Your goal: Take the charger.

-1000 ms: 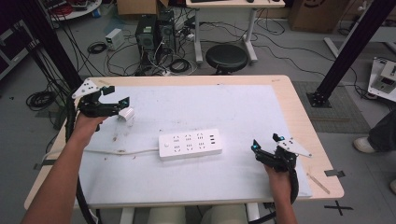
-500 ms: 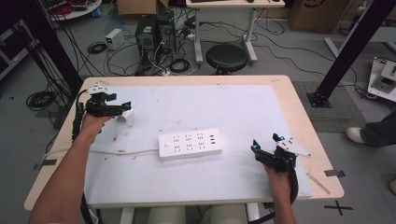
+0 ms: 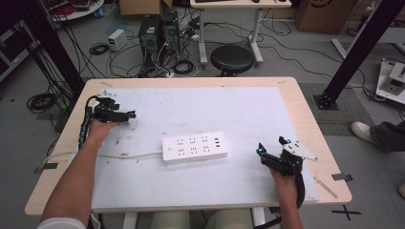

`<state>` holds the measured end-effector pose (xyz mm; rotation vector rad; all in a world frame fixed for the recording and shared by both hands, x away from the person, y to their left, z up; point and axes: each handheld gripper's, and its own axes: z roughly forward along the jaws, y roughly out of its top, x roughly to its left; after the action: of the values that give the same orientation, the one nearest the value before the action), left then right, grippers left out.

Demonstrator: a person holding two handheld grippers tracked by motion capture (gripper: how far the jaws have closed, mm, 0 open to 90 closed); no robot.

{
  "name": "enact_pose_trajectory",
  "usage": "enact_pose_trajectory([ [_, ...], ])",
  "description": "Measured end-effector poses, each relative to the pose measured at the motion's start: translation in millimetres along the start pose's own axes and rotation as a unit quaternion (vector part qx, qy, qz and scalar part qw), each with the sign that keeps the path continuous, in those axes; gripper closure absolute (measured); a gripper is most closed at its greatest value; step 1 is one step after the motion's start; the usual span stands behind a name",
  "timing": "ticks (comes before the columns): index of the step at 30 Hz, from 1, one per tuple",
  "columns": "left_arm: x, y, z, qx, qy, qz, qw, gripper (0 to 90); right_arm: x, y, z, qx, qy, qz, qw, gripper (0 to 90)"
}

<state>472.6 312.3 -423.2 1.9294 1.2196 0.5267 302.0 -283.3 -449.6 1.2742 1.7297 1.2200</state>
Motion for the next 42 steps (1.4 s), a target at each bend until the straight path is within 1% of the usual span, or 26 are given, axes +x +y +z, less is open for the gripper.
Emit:
enact_pose_trajectory([
  [3,1.4,-3.5,6.0,0.020,0.006,0.000,0.9998,16.2,0.2,0.0,-0.1,0.002,0.003,0.004,1.0000,16.8],
  [6,1.5,-6.8,12.5,0.035,0.007,-0.006,0.9994,16.3,0.0,0.1,0.0,0.002,0.003,0.003,1.0000,16.7],
  [7,0.5,-7.5,14.7,0.036,0.006,-0.007,0.9993,16.3,0.2,0.0,-0.1,0.002,0.003,0.005,1.0000,16.7],
  [8,-0.5,-7.9,16.7,0.039,0.006,-0.002,0.9992,16.2,-0.1,0.1,0.1,0.001,0.002,0.002,1.0000,16.8],
  [10,-2.3,-8.4,20.1,0.047,0.004,0.005,0.9989,16.3,0.4,0.0,-0.1,0.003,0.003,0.005,1.0000,16.8],
  [12,-3.3,-9.5,23.0,0.053,0.009,0.004,0.9985,16.8,-0.1,0.1,0.0,0.002,0.004,0.003,1.0000,16.8],
  [14,-3.5,-10.3,24.7,0.059,0.015,0.000,0.9981,19.2,0.0,0.0,-0.1,0.001,0.004,0.002,1.0000,16.8],
  [15,-3.9,-10.7,25.0,0.059,0.017,0.001,0.9981,21.4,0.0,0.0,-0.1,0.001,0.003,0.001,1.0000,16.8],
  [18,-3.6,-10.1,24.8,0.063,0.022,0.012,0.9977,24.0,0.0,0.1,-0.1,0.002,0.004,0.004,1.0000,16.8],
  [20,-3.5,-10.1,23.9,0.064,0.023,0.010,0.9976,26.2,0.1,0.0,0.0,0.002,0.005,0.005,1.0000,16.8],
  [21,-3.2,-10.4,23.3,0.061,0.024,0.008,0.9978,27.4,-0.3,0.1,0.0,0.002,0.004,0.002,1.0000,16.8],
  [22,-3.0,-10.2,22.1,0.059,0.025,0.009,0.9979,31.1,-0.1,0.0,-0.1,0.003,0.004,0.003,1.0000,16.8],
  [24,-3.5,-10.2,20.6,0.057,0.024,0.013,0.9980,42.3,-0.3,0.1,0.1,0.002,0.004,0.002,1.0000,16.8],
  [28,-4.2,-10.2,19.6,0.060,0.028,0.015,0.9977,42.4,-0.5,0.1,0.1,0.003,0.004,0.005,1.0000,16.8],
  [29,-5.1,-10.5,19.7,0.057,0.028,0.013,0.9979,42.4,-0.5,0.1,0.1,0.003,0.004,0.005,1.0000,16.8],
  [30,-6.6,-12.6,18.1,0.047,0.037,0.008,0.9982,42.4,-0.7,0.2,0.3,0.002,0.005,0.003,1.0000,16.8],
  [33,-7.1,-16.4,13.1,0.042,0.039,-0.001,0.9984,42.5,-0.9,0.2,0.3,0.002,0.006,0.003,1.0000,16.8],
  [35,-7.8,-17.6,10.8,0.038,0.040,-0.002,0.9985,42.5,-0.6,0.1,0.3,0.002,0.007,0.002,1.0000,16.8],
  [36,-8.9,-18.2,8.3,0.032,0.041,-0.006,0.9987,42.5,-0.6,0.1,0.3,0.002,0.007,0.002,1.0000,16.8],
  [37,-8.9,-18.2,8.3,0.032,0.041,-0.006,0.9987,42.5,-0.6,0.1,0.3,0.002,0.007,0.002,1.0000,16.8],
  [38,-11.6,-17.3,-1.2,0.014,0.041,-0.010,0.9990,42.5,-1.1,0.1,0.3,0.003,0.009,0.002,0.9999,16.8],
  [40,-14.9,-15.4,-8.1,0.002,0.045,-0.010,0.9990,42.5,-1.1,0.2,0.2,0.002,0.010,0.002,0.9999,16.8],
  [41,-14.9,-15.4,-8.1,0.002,0.045,-0.010,0.9990,42.5,-1.1,0.2,0.2,0.002,0.010,0.002,0.9999,16.8],
  [42,-19.6,-13.3,-15.1,-0.007,0.046,-0.008,0.9989,42.5,-0.9,0.1,0.2,0.002,0.011,0.002,0.9999,16.8],
])
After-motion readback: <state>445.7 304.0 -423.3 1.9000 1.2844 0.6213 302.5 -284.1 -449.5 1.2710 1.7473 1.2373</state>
